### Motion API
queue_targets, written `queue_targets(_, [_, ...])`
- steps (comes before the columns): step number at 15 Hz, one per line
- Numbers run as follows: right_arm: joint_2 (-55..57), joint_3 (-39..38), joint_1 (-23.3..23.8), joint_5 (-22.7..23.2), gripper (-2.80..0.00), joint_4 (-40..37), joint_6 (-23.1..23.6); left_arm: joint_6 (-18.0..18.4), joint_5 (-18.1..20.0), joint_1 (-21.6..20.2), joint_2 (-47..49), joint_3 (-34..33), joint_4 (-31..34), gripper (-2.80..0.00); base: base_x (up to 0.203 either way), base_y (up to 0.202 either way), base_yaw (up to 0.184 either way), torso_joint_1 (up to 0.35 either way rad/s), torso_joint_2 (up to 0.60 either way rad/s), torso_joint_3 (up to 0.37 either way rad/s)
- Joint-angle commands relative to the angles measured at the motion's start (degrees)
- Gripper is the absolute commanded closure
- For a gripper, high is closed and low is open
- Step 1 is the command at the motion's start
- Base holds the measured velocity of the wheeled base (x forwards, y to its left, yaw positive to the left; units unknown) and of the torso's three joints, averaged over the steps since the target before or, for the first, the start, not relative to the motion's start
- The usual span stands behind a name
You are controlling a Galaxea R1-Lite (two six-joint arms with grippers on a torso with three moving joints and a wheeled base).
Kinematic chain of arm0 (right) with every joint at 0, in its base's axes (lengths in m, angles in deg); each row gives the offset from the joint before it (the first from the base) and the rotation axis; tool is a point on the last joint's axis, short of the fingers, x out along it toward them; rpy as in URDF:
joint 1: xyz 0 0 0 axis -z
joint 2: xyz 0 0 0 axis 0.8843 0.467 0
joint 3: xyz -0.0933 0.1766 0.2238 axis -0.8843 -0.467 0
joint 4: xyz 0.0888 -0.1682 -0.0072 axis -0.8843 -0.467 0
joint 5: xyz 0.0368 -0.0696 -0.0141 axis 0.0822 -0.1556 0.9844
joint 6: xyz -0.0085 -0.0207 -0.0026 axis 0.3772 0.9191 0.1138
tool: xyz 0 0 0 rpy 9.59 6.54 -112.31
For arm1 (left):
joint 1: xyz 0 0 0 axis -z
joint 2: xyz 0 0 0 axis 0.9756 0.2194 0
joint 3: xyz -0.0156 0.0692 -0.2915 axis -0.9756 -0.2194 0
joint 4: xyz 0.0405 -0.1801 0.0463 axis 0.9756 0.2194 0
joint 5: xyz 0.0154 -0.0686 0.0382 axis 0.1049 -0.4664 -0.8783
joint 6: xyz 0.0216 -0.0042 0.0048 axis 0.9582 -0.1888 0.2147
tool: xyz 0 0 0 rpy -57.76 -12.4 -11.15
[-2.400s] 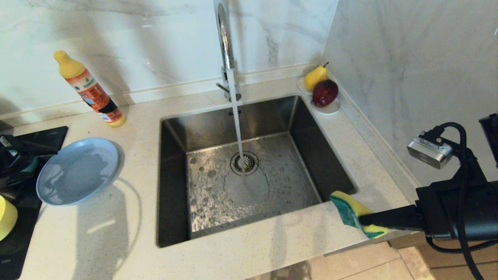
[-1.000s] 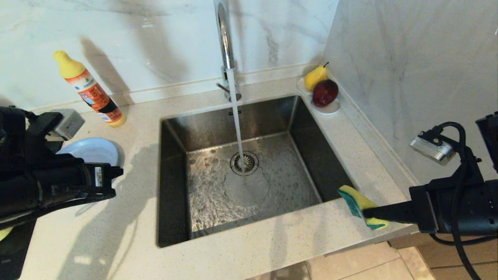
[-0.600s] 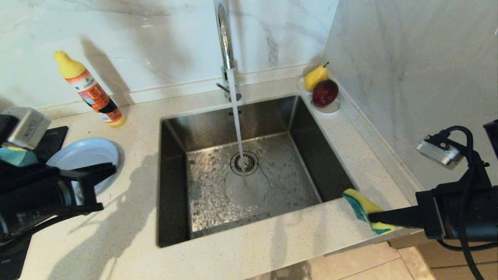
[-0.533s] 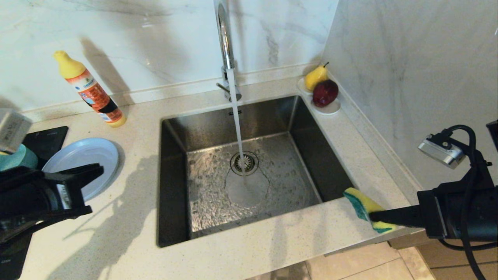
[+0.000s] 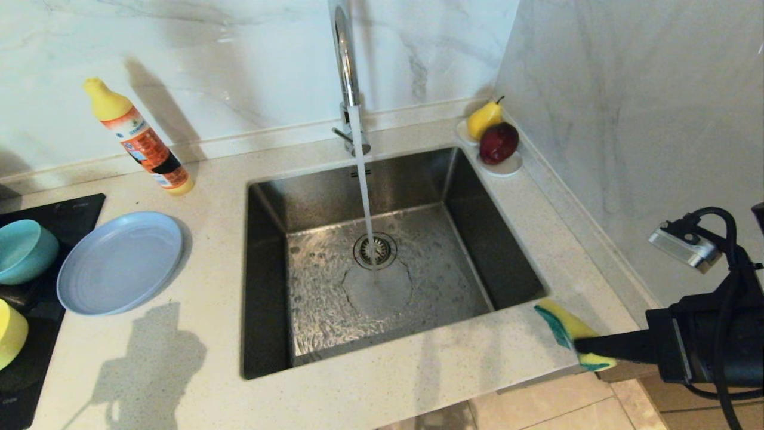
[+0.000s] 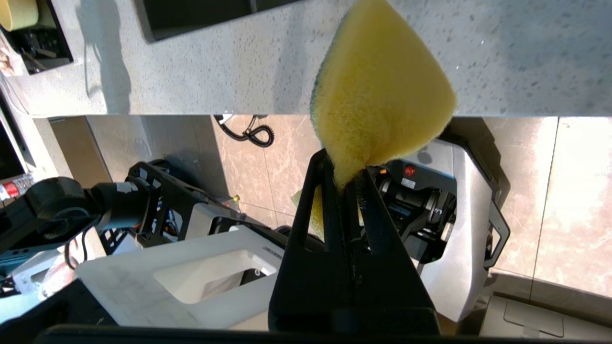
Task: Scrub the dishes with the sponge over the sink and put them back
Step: Put down the sponge
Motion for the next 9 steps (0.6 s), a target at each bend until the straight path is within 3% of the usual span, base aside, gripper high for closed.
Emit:
queue_targets(1, [-1.20, -0.13, -0.08, 0.11, 0.00, -0.15, -0.15, -0.32, -0.73, -5.35, -7.97, -3.95, 0.55, 0.00, 0.000, 0.000, 0.000, 0.000, 0.00, 0.000])
queue_targets(3, [-1.41, -0.30, -0.07, 0.11, 0.00, -0.55, -0.15, -0.26, -0.19, -10.23, -13.44, -8.96, 0.75, 0.00, 0.000, 0.000, 0.000, 0.000, 0.00, 0.000])
queue_targets(5, [-2.36, -0.88, -0.09, 0.11, 0.00, -0.56, -0.15, -0.24, 3.10, -10.92, -19.01, -13.68, 0.76, 0.00, 0.000, 0.000, 0.000, 0.000, 0.00, 0.000])
queue_targets(7, [-3.20, -1.01, 0.00, 0.02, 0.00, -0.68, -0.07, 0.11, 15.36, -10.89, -22.90, -19.08, 0.29, 0.00, 0.000, 0.000, 0.000, 0.000, 0.00, 0.000])
queue_targets(9, [-3.66, -1.10, 0.00, -0.18, 0.00, -1.39, 0.30, 0.14, 20.70, -10.30, -25.03, -21.57, -0.08, 0.00, 0.000, 0.000, 0.000, 0.000, 0.00, 0.000])
